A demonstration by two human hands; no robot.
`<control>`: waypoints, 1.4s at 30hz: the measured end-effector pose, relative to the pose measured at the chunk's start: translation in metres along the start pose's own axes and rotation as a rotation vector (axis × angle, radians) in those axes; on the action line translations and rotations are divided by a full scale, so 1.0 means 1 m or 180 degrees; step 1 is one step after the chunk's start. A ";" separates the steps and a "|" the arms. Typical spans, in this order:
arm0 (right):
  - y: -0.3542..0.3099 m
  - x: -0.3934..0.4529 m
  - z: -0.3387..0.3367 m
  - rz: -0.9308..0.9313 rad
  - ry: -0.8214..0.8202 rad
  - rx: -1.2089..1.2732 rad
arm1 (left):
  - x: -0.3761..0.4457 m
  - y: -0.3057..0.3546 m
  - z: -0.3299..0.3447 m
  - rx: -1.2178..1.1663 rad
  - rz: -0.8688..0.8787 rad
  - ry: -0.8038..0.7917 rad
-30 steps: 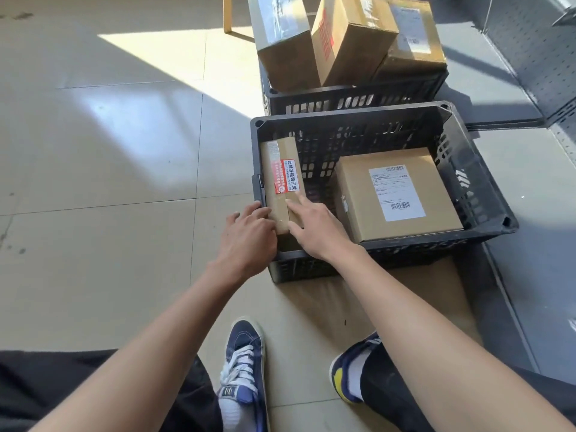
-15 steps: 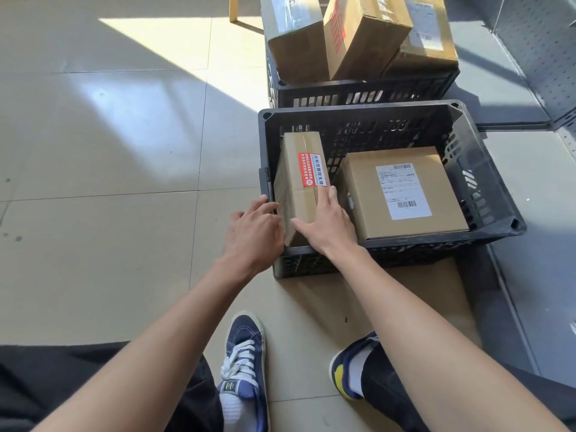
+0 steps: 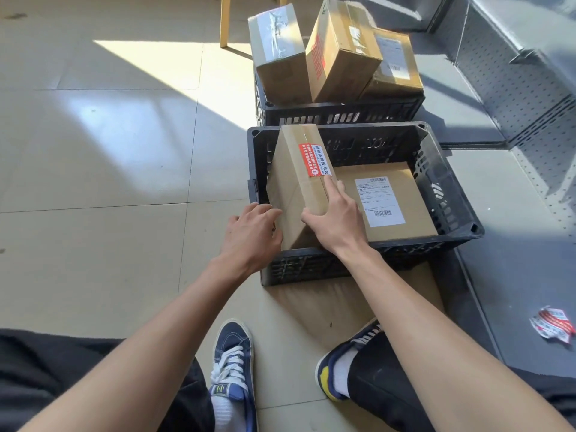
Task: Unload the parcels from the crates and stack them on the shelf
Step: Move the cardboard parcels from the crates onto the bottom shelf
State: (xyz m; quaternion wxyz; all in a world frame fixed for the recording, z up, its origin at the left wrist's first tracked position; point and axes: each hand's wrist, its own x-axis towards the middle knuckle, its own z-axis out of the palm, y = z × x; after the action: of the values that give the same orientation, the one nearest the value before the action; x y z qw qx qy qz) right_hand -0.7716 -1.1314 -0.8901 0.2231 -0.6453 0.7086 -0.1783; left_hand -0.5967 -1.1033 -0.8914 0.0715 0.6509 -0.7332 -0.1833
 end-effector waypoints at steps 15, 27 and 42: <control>-0.014 -0.077 -0.162 -0.0495 0.0755 0.0840 | -0.033 0.083 -0.110 -0.1706 -0.0009 0.0086; 0.015 -0.075 -0.207 -0.0415 0.1196 0.2270 | -0.007 0.098 -0.123 -0.2093 -0.0215 0.0352; 0.080 -0.063 -0.205 0.0547 0.0731 0.2333 | 0.007 0.110 -0.093 -0.2333 -0.0184 0.0277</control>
State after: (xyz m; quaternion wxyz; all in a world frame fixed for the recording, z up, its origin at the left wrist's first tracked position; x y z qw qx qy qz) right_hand -0.9462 -1.0672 -0.7566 0.3721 -0.4370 0.6697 -0.4712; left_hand -0.6676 -1.1168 -0.7665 0.3257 0.6098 -0.5965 -0.4078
